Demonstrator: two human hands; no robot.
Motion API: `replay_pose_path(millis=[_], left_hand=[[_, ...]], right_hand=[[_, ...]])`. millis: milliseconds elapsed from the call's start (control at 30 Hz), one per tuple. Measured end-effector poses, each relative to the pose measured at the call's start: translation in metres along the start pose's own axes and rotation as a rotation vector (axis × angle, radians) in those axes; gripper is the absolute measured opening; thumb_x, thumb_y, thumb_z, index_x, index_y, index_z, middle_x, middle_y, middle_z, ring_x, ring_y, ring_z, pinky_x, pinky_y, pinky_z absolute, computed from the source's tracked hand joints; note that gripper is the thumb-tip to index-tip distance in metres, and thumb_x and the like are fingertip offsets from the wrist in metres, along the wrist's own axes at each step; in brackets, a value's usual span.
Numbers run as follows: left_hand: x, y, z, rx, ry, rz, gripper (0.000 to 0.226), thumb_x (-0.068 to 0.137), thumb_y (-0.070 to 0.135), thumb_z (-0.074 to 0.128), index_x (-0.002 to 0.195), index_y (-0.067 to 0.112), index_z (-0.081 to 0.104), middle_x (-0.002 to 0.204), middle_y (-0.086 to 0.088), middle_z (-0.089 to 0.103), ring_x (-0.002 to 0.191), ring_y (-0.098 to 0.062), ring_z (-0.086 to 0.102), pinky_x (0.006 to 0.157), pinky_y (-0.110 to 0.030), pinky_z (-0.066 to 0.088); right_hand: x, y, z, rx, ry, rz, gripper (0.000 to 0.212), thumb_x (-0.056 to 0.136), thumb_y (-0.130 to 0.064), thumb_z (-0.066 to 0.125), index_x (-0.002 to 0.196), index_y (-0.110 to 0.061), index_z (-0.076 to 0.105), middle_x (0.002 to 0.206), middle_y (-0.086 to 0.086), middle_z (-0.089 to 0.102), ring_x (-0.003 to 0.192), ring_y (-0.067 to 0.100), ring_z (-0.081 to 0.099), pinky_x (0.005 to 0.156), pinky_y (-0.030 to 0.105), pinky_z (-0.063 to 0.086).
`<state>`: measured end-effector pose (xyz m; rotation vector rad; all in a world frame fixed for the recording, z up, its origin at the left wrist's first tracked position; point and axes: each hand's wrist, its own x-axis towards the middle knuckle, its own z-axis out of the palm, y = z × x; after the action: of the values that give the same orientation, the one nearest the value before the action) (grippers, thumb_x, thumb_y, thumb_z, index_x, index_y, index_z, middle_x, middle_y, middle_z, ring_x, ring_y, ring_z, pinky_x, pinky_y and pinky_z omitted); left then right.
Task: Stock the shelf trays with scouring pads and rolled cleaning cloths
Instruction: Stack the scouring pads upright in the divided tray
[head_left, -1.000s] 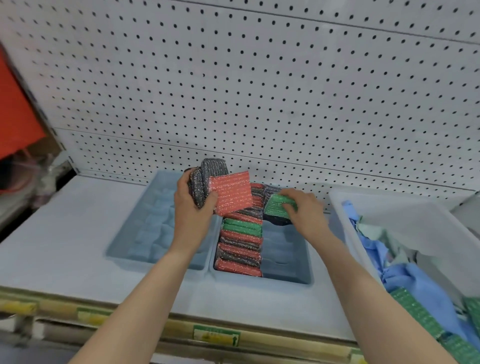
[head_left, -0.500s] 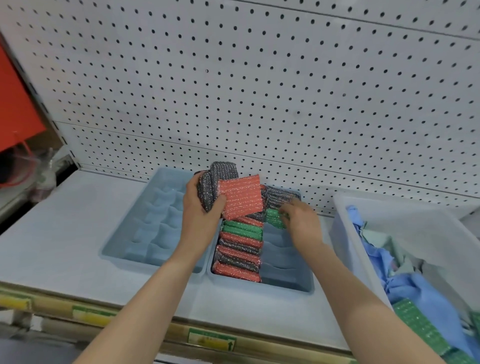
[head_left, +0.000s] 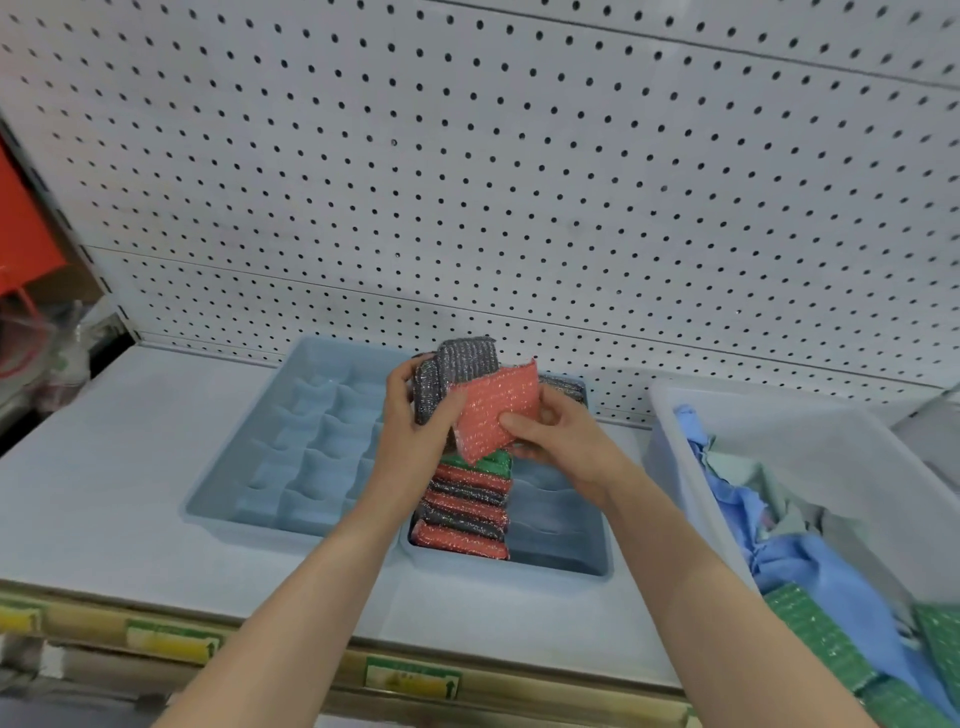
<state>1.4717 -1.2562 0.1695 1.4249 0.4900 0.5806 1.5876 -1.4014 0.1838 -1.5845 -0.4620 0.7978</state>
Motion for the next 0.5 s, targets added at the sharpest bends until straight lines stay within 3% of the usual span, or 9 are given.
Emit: replay_pose_path(millis=[133,267,300,367,500], left_hand=[[0.001,0.0,0.003,-0.073,0.048,-0.07,0.035,0.091,0.029,0.065,0.115,0.046,0.045,0.123,-0.001,0.058,0.099,-0.018,0.066,0.08,-0.044,0.059],[0.003,-0.004,0.001,-0.086,0.125,-0.056,0.039,0.091,0.031,0.065,0.122,0.039,0.042,0.123,-0.001,0.058,0.102,-0.018,0.065,0.087,-0.047,0.057],[0.003,-0.004,-0.001,-0.082,0.146,-0.057,0.04,0.091,0.034,0.065,0.122,0.04,0.041,0.121,0.002,0.058,0.104,-0.018,0.064,0.089,-0.05,0.056],[0.004,-0.004,-0.003,-0.077,0.179,-0.057,0.041,0.091,0.035,0.065,0.123,0.041,0.039,0.119,0.007,0.057,0.105,-0.017,0.063,0.091,-0.053,0.054],[0.003,-0.001,-0.004,-0.084,0.186,-0.057,0.041,0.093,0.03,0.062,0.125,0.036,0.037,0.112,0.011,0.056,0.101,-0.015,0.063,0.092,-0.053,0.053]], right_hand=[[-0.009,-0.006,-0.014,-0.124,-0.051,-0.068,0.044,0.076,-0.008,0.08,0.116,-0.013,0.062,0.108,0.003,0.071,0.097,0.015,0.067,0.086,0.027,0.054],[-0.017,-0.021,-0.045,0.032,0.226,-0.125,0.036,0.075,0.003,0.077,0.1,-0.014,0.058,0.099,0.009,0.07,0.088,0.02,0.066,0.08,0.033,0.055],[-0.018,-0.022,-0.052,-0.025,0.295,-0.175,0.032,0.078,0.002,0.075,0.099,-0.016,0.059,0.097,0.008,0.069,0.086,0.019,0.065,0.077,0.032,0.054],[-0.016,-0.019,-0.066,-0.344,0.364,-0.261,0.025,0.084,-0.008,0.071,0.102,-0.022,0.063,0.095,0.003,0.066,0.083,0.016,0.06,0.075,0.031,0.051],[-0.003,-0.002,-0.064,-1.046,0.25,-0.34,0.03,0.09,-0.013,0.063,0.118,-0.021,0.065,0.102,0.004,0.068,0.096,0.027,0.058,0.084,0.036,0.047]])
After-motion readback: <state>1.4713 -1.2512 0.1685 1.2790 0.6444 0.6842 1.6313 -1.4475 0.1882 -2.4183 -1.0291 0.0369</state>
